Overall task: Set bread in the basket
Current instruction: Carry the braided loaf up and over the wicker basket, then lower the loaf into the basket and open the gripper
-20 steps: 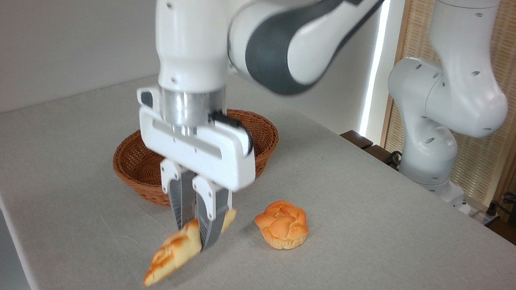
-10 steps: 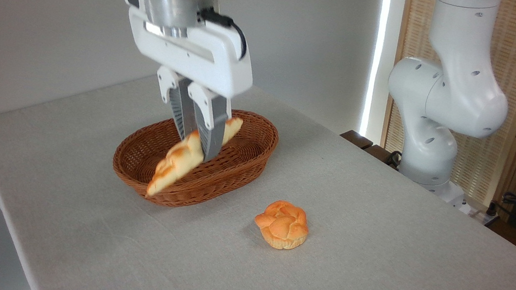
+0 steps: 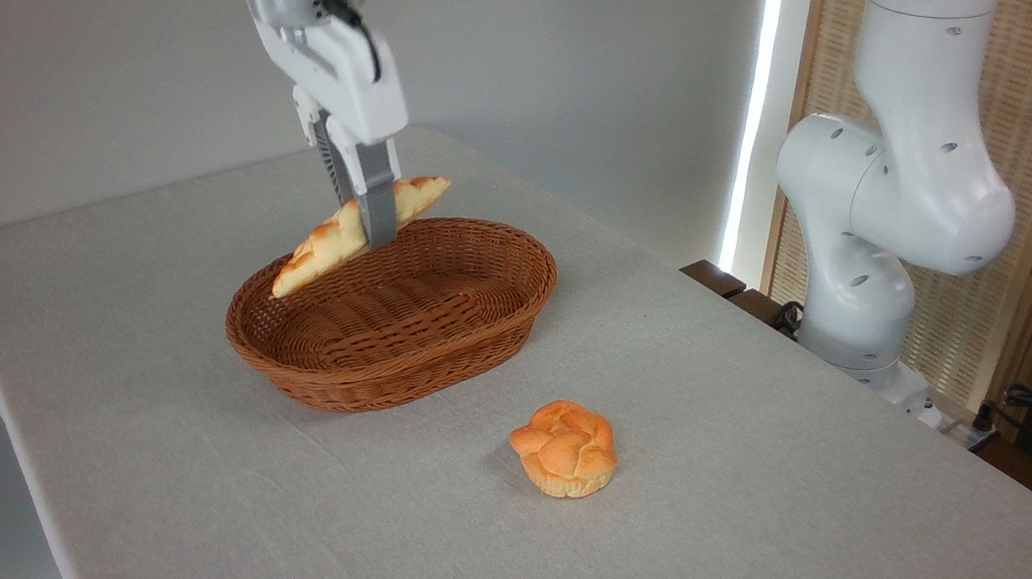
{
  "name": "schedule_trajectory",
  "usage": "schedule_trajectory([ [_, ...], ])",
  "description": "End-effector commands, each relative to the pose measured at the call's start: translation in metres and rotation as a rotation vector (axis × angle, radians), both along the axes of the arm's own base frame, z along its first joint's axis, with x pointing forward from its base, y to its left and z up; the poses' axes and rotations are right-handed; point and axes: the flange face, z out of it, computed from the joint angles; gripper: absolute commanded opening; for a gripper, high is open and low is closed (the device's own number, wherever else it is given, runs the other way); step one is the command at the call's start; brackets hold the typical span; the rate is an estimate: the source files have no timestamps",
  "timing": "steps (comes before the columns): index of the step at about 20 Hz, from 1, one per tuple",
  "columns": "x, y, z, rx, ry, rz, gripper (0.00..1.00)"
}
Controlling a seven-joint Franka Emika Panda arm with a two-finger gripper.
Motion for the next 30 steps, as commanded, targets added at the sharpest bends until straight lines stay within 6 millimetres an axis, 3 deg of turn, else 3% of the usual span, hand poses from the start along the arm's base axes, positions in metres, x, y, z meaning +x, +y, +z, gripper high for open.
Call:
schedule_trajectory([
  [1,0.003,-0.033,-0.046,-0.038,-0.031,0.037,0.96],
  [4,0.003,-0.046,-0.071,-0.038,-0.041,0.059,1.00],
  [7,0.001,-0.047,-0.077,-0.032,-0.030,0.055,1.00],
  [13,-0.001,-0.046,-0.077,-0.025,-0.022,0.045,1.00],
  [16,0.002,-0.035,-0.056,-0.018,-0.065,0.061,1.00],
  [18,0.007,-0.012,-0.037,0.038,-0.100,0.074,1.00],
  [21,0.008,0.006,-0.007,0.193,-0.144,0.035,1.00],
  [25,0.020,0.042,0.026,0.151,-0.159,0.070,1.00],
  [30,0.007,0.137,0.077,0.053,-0.160,-0.046,1.00],
])
